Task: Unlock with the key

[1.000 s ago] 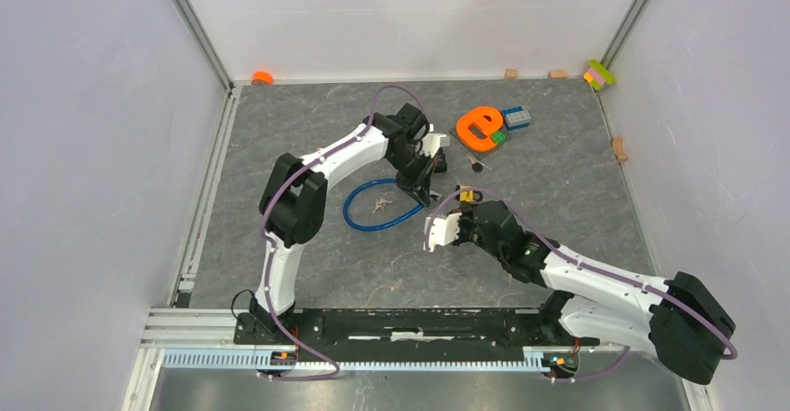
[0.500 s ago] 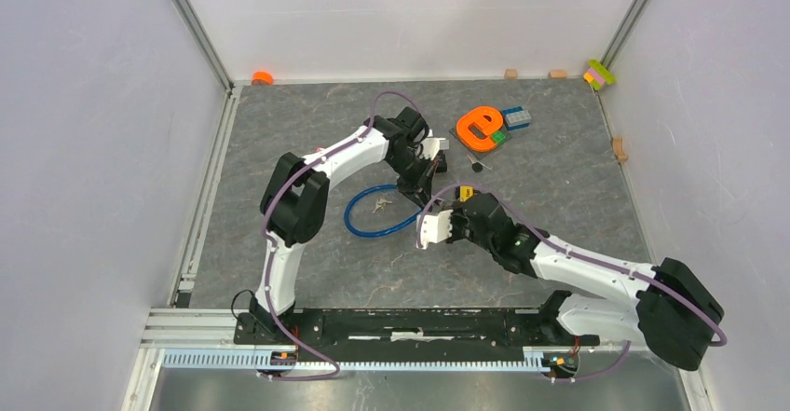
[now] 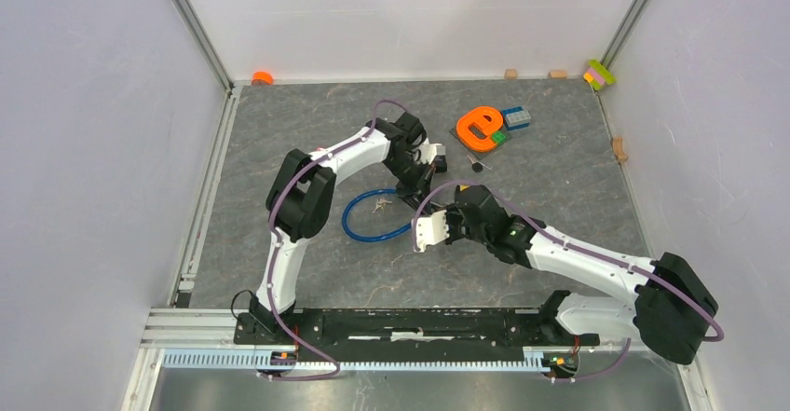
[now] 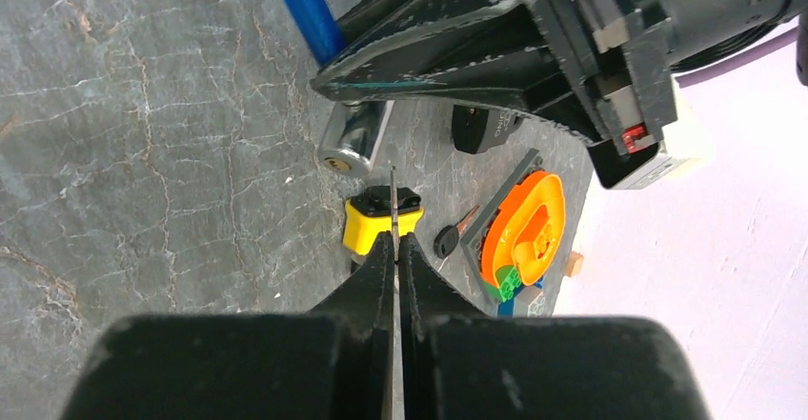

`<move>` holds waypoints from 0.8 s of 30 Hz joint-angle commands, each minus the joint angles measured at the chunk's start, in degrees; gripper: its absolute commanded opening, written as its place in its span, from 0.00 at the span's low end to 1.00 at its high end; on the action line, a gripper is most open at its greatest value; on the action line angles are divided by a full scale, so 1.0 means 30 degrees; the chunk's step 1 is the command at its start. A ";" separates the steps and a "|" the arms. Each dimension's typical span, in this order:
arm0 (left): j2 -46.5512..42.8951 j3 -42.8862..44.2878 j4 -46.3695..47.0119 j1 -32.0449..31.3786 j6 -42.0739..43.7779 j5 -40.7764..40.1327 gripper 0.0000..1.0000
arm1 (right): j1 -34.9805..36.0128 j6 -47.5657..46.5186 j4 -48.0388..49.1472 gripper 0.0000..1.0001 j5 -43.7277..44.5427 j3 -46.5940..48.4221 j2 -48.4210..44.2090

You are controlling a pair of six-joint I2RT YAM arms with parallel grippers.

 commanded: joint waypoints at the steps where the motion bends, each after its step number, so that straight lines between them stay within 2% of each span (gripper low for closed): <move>1: 0.0079 0.0788 -0.0131 0.0515 -0.1610 0.1671 0.02 | 0.0104 -0.0831 -0.1109 0.00 -0.0435 0.1020 -0.0082; 24: 0.0463 -0.0187 0.1524 0.0904 -0.3687 0.4520 0.02 | 0.0156 -0.1464 0.0226 0.00 0.1108 0.0120 0.0328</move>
